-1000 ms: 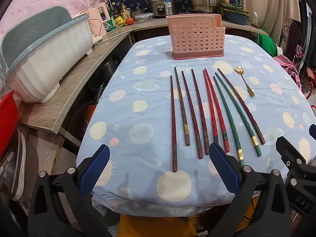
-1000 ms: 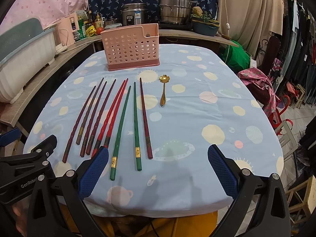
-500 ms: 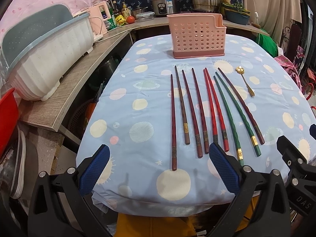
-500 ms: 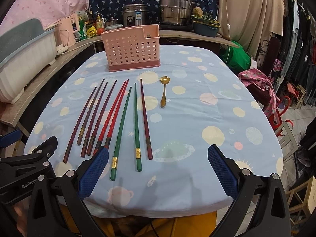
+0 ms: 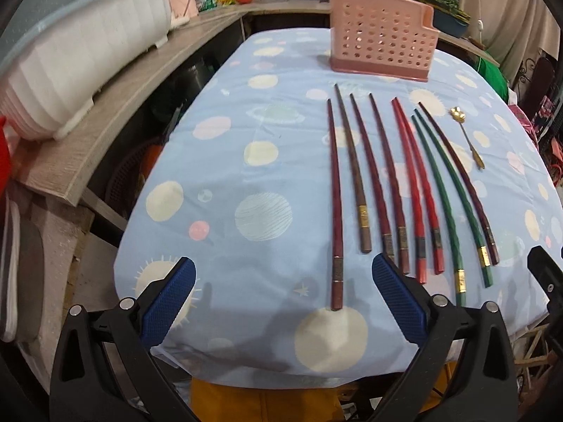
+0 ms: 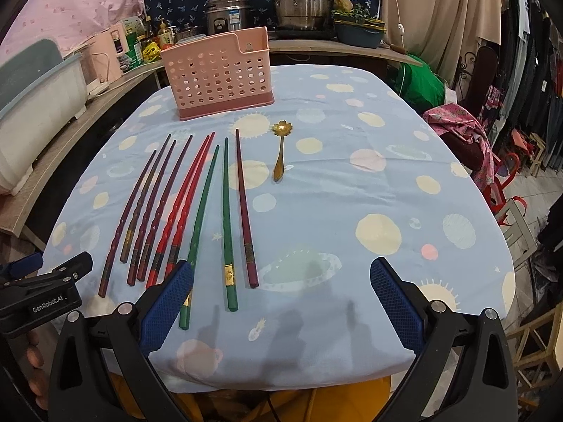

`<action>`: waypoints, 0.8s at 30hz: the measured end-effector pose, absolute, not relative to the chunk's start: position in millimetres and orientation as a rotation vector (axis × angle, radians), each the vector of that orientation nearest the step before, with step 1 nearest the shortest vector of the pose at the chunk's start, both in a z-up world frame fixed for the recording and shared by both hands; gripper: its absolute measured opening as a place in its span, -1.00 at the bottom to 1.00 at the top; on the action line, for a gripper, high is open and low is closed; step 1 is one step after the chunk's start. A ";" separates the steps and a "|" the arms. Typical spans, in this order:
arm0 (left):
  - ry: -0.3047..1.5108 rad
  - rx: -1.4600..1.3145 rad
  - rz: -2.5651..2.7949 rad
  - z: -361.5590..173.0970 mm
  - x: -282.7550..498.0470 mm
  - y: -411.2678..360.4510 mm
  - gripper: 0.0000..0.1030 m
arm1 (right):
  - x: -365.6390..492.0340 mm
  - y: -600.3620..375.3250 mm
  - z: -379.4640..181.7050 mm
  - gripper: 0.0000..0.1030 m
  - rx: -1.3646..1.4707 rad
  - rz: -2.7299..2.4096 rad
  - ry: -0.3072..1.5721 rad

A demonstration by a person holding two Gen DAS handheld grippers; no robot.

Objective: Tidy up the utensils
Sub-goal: 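Grasp a dark red chopstick with the left tool while the right tool grasps the gold spoon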

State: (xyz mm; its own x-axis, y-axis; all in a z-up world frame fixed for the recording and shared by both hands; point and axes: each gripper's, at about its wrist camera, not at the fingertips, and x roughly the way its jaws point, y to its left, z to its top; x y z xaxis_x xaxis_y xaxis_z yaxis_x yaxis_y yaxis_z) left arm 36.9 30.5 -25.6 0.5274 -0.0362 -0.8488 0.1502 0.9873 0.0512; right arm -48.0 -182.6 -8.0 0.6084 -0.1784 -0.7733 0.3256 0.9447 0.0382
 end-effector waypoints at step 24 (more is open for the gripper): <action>1.081 0.133 -0.201 -52.3 57.7 27.0 -0.76 | 62.1 -237.7 -50.8 -0.29 0.352 -0.253 0.953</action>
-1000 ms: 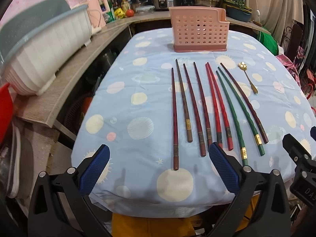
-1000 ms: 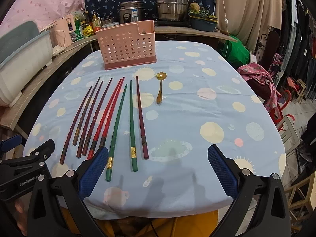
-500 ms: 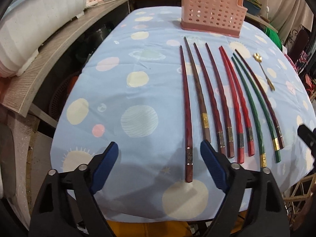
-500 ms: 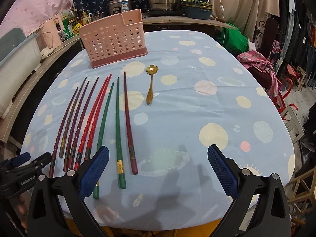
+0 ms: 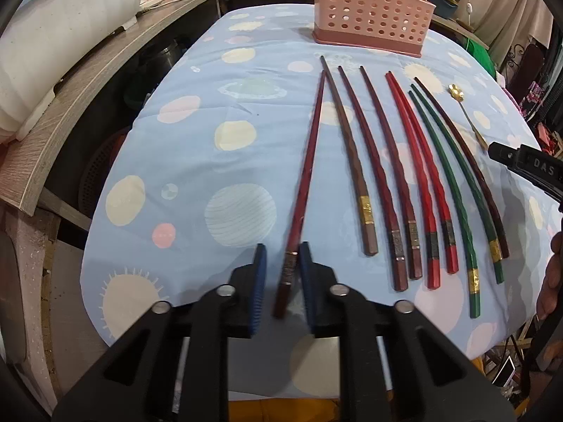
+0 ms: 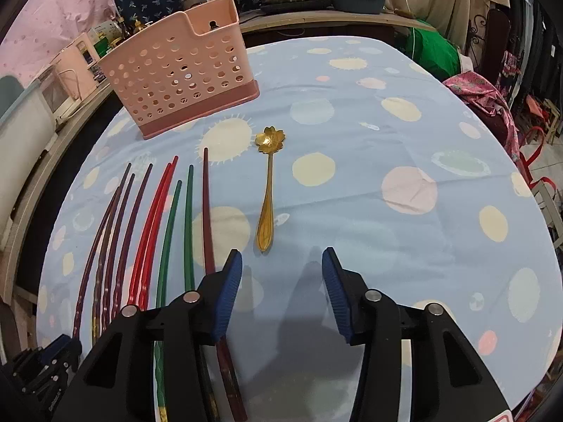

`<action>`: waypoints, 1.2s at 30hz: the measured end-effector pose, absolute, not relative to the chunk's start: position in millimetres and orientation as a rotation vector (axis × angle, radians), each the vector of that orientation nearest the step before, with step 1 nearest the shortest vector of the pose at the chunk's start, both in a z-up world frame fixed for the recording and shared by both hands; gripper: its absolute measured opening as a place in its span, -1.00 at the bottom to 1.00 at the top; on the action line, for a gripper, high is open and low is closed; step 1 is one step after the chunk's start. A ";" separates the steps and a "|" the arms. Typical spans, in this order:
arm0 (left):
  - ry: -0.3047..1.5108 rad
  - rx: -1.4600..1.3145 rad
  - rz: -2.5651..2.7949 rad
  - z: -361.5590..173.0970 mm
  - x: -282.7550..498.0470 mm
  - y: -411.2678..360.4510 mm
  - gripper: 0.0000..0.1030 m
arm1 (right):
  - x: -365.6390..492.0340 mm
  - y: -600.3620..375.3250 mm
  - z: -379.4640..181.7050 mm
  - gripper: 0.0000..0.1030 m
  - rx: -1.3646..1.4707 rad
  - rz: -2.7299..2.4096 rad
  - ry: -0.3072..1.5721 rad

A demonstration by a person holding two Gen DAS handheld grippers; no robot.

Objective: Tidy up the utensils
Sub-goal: 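Grasp a dark red chopstick with the left tool while the right tool grasps the gold spoon, then lift the chopstick and spoon with both tools and lower them into the pink holder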

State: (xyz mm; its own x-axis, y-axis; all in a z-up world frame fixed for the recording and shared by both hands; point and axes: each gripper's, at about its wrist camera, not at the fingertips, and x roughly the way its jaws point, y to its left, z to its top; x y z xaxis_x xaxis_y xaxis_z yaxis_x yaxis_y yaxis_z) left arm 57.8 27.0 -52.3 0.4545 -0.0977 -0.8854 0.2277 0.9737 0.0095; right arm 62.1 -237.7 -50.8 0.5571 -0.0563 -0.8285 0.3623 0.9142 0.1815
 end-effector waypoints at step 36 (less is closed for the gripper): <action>0.959 0.031 -0.232 26.5 83.2 32.1 -0.86 | 38.5 -257.9 -6.1 -0.96 0.416 -0.219 0.817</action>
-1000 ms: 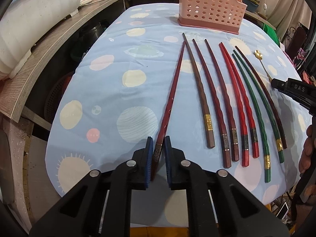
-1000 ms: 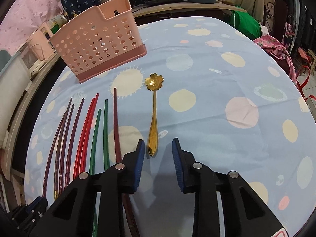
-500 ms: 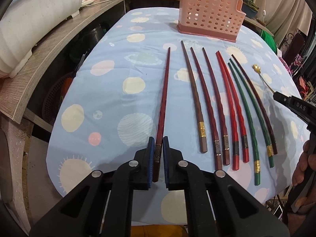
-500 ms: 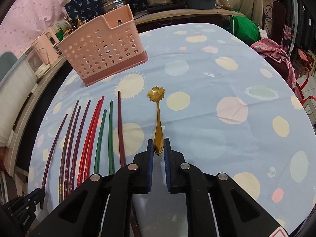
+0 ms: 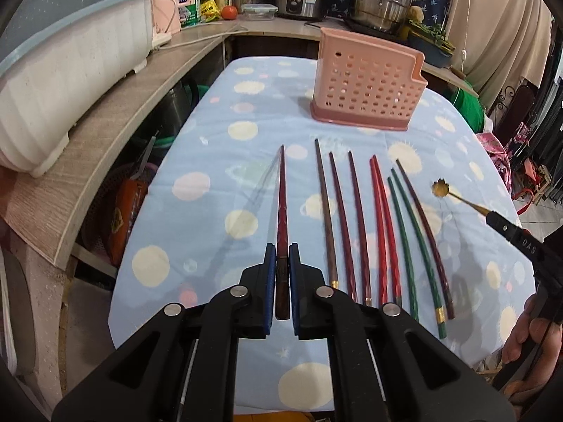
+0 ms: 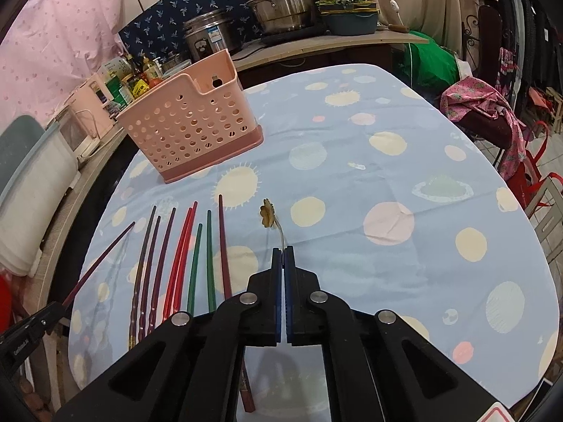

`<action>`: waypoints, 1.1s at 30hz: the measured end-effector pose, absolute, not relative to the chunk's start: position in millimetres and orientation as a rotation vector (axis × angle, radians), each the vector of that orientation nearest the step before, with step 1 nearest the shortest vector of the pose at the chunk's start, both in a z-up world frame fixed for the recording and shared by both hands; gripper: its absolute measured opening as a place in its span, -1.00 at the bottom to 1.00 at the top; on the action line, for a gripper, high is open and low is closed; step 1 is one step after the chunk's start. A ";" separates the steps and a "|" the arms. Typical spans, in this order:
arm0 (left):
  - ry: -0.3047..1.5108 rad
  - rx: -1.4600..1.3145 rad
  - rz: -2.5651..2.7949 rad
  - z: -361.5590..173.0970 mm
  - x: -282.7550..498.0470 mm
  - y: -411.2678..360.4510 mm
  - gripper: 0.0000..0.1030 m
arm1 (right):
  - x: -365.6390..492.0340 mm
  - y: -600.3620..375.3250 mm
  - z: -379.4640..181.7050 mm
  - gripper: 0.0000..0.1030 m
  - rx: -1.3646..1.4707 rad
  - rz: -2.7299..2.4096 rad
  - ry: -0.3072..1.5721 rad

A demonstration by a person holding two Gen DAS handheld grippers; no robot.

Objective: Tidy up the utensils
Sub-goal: 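Lift the chopstick and spoon with both tools and lower them into the pink holder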

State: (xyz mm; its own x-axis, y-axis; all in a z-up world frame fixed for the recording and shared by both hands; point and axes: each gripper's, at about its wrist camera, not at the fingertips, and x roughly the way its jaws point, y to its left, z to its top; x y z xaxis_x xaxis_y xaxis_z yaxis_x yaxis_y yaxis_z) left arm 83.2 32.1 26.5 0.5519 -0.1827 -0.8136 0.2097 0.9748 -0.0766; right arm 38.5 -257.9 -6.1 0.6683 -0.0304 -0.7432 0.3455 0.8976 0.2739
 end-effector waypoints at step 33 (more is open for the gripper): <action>0.414 -0.101 -0.244 266.4 226.7 -16.0 -0.87 | 185.8 -301.9 148.6 -0.96 0.391 -0.188 0.453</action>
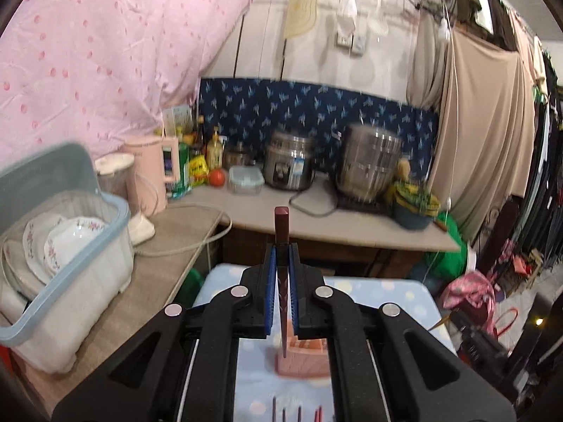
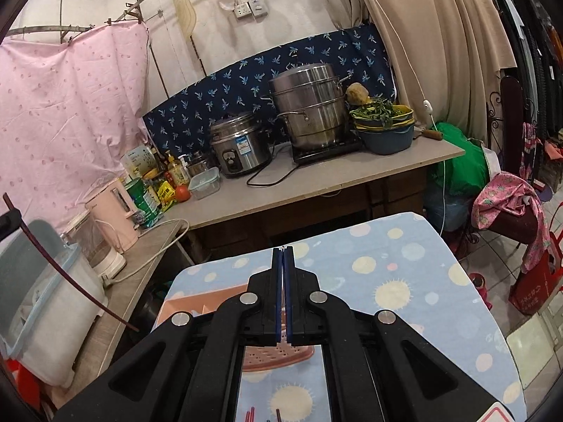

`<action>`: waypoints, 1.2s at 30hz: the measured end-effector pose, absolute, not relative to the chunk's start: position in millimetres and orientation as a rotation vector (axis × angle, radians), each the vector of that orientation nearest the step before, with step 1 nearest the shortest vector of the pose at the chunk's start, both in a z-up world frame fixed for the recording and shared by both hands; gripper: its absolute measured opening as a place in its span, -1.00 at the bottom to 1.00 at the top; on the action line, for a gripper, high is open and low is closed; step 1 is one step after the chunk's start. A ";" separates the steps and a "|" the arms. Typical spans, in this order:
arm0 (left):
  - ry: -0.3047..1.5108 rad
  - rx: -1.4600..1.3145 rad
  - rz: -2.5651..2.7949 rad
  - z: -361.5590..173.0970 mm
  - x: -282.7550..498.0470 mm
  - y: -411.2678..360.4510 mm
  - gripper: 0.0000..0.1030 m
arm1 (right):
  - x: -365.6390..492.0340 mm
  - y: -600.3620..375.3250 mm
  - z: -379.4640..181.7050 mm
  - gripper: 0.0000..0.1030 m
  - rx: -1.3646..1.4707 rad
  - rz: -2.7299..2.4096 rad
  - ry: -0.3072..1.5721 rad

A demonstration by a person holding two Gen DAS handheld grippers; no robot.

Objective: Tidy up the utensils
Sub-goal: 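Lift the chopstick and spoon with both tools and lower them into the pink holder, then open both tools to release the chopstick and spoon in the holder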

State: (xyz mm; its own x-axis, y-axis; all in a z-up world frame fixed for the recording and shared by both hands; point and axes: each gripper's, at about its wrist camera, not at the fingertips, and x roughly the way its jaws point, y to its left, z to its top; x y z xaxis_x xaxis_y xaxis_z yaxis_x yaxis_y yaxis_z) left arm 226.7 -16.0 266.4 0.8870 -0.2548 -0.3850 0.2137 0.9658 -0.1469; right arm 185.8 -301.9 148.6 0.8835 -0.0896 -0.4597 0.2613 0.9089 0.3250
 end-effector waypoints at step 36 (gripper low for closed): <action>0.612 -0.108 -0.253 160.1 253.6 -22.4 0.16 | 177.8 -274.6 98.2 -0.36 0.409 -0.145 0.585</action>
